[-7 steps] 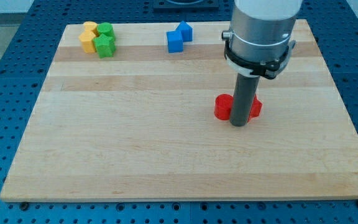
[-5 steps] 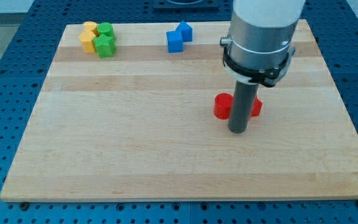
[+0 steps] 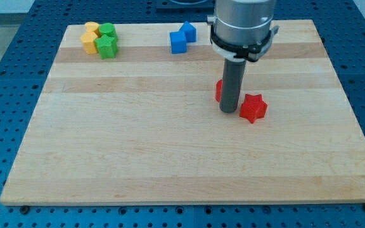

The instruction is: Slide the red circle right to the cube

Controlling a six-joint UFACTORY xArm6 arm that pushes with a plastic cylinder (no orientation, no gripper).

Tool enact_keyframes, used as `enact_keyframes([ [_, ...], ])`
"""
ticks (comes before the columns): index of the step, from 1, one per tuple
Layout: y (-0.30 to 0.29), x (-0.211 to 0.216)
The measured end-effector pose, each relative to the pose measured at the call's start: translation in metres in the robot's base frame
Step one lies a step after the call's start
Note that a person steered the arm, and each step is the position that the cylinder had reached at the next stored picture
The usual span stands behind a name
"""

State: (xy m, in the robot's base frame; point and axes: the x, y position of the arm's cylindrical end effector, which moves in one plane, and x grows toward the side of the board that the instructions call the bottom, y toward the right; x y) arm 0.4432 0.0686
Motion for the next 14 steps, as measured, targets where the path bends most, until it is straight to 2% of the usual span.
enact_keyframes([
  [7,0.000,-0.118],
  [11,-0.012,-0.164],
  [13,-0.022,-0.166],
  [14,-0.022,-0.136],
])
